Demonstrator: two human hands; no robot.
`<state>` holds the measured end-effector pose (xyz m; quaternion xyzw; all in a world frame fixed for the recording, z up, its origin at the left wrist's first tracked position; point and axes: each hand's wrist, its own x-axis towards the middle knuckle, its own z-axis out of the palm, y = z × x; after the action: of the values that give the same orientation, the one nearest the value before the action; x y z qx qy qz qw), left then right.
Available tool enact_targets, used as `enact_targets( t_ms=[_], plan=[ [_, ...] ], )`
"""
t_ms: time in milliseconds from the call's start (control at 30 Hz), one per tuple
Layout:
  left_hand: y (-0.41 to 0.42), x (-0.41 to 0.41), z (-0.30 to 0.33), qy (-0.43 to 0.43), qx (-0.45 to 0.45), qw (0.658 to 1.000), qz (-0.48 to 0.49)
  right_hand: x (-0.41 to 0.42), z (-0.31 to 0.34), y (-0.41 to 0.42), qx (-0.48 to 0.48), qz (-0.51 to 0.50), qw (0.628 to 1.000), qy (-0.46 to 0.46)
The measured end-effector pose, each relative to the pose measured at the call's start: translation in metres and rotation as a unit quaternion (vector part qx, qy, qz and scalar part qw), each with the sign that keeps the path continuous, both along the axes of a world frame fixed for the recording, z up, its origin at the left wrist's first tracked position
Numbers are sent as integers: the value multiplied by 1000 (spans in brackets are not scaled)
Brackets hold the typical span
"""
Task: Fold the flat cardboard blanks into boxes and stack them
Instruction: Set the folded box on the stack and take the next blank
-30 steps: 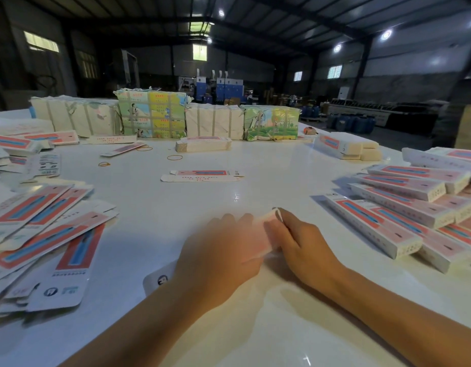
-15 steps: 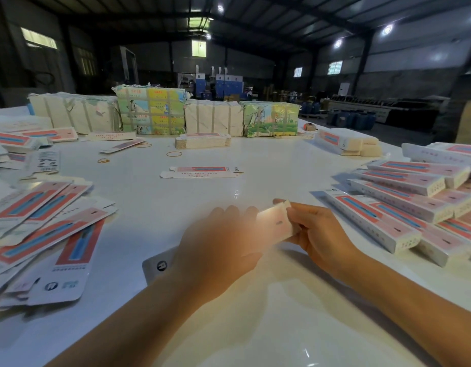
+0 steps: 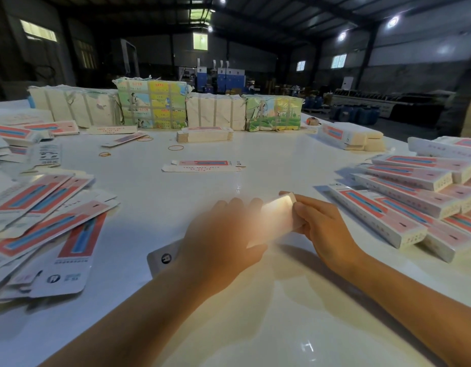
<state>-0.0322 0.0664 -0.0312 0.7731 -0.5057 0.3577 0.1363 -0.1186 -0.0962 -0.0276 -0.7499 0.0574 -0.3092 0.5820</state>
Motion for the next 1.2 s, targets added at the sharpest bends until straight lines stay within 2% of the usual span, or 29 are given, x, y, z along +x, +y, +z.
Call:
enact_targets(
  t_ms=[167, 233, 300, 367, 433, 467, 600, 800, 900, 1000, 1133, 1200],
  plan=[
    [-2, -3, 0, -27, 8, 999, 20, -3, -11, 10, -186, -58, 980, 33],
    [-2, -3, -1, -33, 11, 999, 26, -3, -12, 11, -216, -59, 973, 53],
    [-2, -3, 0, -24, 2, 999, 25, -2, -9, 10, -177, -29, 981, 71],
    [-1, -2, 1, -8, -11, 1000, 27, 1, -7, 6, -78, 12, 994, 72],
    [0, -1, 3, 15, -20, 999, 34, 2, -4, 5, -10, 4, 998, 57],
    [0, -1, 3, 27, -23, 999, 39, 2, -2, 5, -9, -12, 998, 55],
    [-1, -5, 3, 53, -21, 997, 50, -4, -3, 12, -180, -83, 980, 33],
    [1, -5, 6, 43, -9, 998, 54, -5, -8, 16, -199, -35, 979, 15],
    [8, 5, 4, 17, -9, 999, 34, -5, -10, 10, -232, 8, 971, 46],
    [16, 17, 4, 26, -6, 1000, 0, -2, -14, 3, -359, 17, 930, 76],
    [17, 19, -1, 24, 25, 997, -71, 0, -11, -1, -537, 8, 843, -1],
    [15, 16, -3, 31, 16, 995, -94, -1, -10, -4, -599, 18, 801, 6]
  ],
)
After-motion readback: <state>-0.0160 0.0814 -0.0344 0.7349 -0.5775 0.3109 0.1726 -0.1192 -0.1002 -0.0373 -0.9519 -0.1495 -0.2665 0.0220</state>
